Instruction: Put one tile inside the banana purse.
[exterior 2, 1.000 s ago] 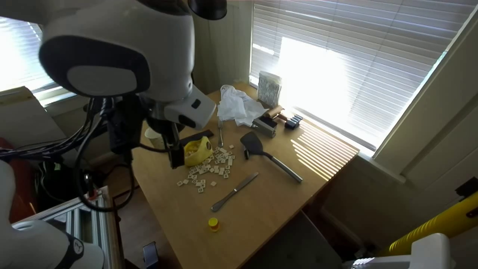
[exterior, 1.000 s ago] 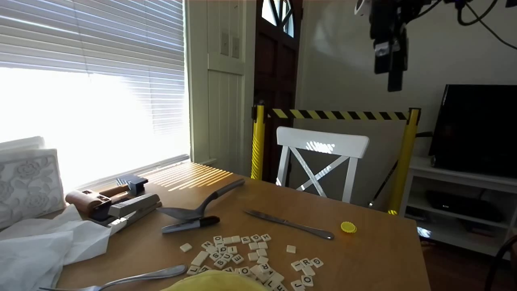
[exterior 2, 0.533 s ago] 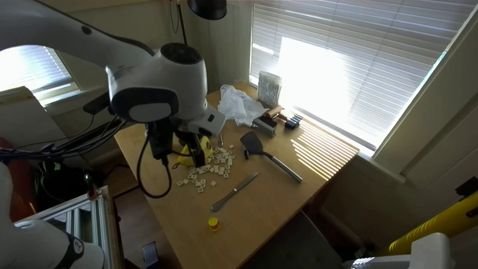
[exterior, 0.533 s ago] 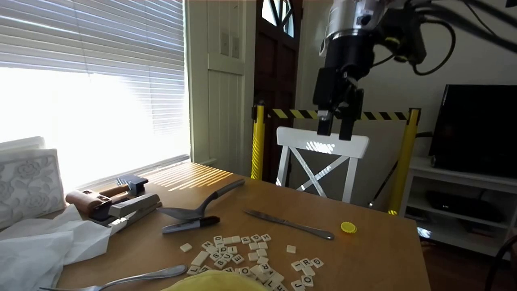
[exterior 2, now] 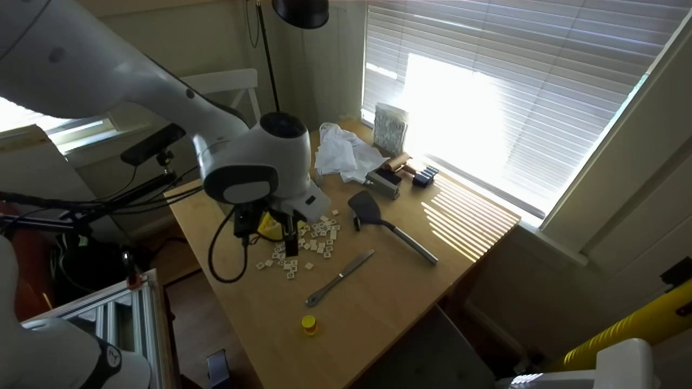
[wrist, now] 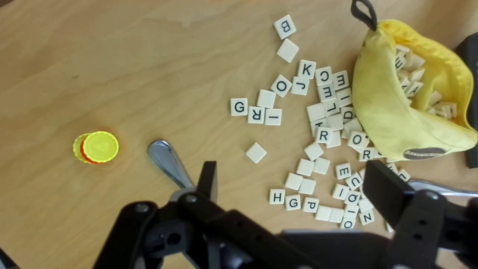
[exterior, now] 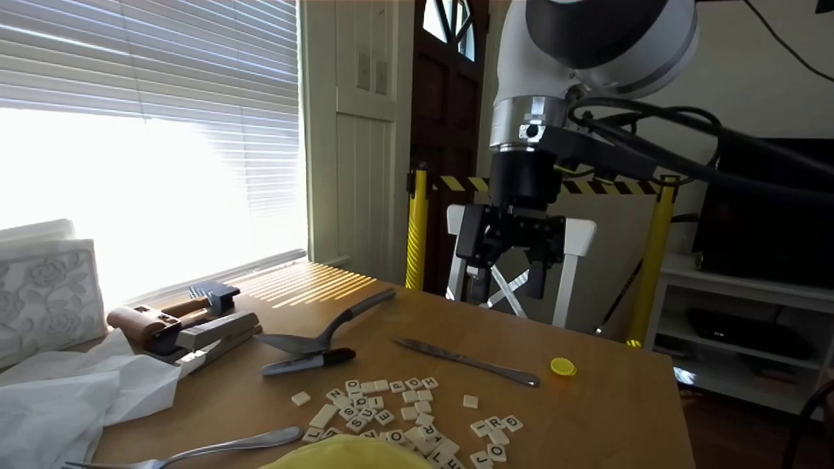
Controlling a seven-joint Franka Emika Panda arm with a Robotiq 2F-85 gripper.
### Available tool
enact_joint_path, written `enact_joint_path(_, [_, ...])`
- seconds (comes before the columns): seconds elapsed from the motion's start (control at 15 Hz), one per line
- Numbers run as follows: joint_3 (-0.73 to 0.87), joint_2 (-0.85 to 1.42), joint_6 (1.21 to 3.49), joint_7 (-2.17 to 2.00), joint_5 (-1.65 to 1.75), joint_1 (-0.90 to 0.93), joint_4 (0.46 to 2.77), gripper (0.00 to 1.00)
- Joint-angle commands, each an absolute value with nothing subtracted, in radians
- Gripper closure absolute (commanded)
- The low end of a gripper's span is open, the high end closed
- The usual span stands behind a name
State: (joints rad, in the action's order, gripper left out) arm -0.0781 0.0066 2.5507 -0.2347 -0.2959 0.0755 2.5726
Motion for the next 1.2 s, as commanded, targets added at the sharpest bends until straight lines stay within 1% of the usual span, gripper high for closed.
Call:
enact_joint_path(0.0, [-0.076,0.004,2.548,-0.236,-0.294,0.075,2.571,0.00])
enact_joint_path(0.27, [-0.075,-0.010,2.547,-0.235,-0.294,0.073,2.571,0.00])
enact_joint_path(0.67, [-0.101,0.198,2.684,-0.315,-0.309,0.101,2.480,0.00])
enact_joint_path(1.13, [-0.110,0.382,2.709,-0.368,-0.299,0.141,2.357,0.00])
